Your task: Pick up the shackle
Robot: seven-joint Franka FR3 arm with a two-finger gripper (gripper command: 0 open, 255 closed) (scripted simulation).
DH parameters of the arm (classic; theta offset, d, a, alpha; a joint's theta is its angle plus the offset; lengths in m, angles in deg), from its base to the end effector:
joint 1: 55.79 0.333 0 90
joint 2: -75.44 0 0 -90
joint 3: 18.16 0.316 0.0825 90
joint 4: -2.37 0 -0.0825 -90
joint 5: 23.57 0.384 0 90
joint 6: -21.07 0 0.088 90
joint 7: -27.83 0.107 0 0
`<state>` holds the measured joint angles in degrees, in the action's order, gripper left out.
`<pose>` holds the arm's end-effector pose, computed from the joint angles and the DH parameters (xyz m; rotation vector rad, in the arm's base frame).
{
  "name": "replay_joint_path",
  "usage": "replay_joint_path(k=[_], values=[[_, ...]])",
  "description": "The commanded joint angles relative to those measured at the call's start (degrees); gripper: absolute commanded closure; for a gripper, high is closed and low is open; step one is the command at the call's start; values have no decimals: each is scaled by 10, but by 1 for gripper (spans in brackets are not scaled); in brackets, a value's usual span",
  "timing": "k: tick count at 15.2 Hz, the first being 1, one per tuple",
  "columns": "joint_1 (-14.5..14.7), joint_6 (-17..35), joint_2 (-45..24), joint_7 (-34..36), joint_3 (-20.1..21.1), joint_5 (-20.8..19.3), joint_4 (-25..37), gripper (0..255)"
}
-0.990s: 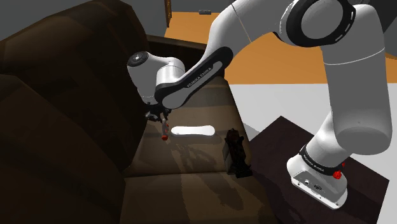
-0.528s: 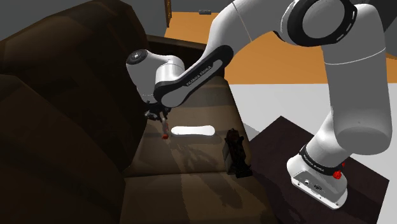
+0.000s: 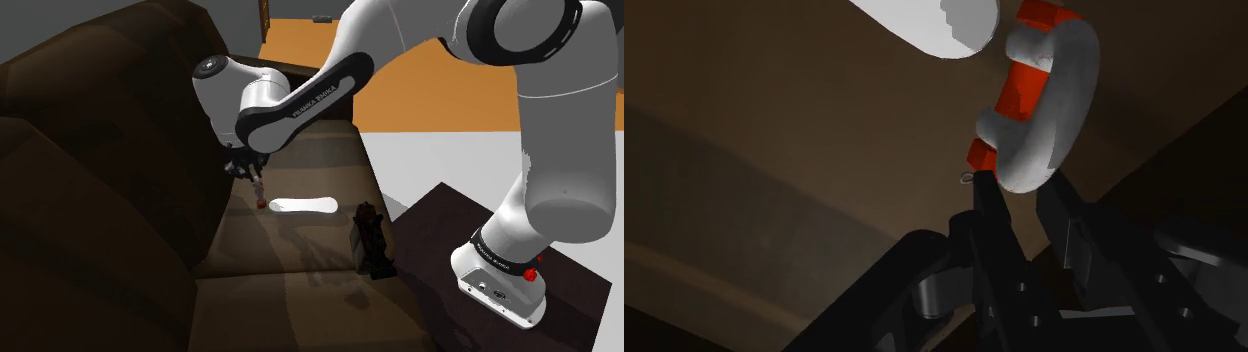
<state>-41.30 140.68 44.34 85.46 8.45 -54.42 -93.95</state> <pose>0.5404 0.3925 0.3075 2.9457 -0.0793 0.1932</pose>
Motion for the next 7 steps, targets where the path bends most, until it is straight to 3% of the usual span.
replay_joint_path(k=[1, 7], values=[[0, -11, 8, -4, 4, 6, 3, 255], [-3, -33, 24, -14, 9, 17, 13, 255]])
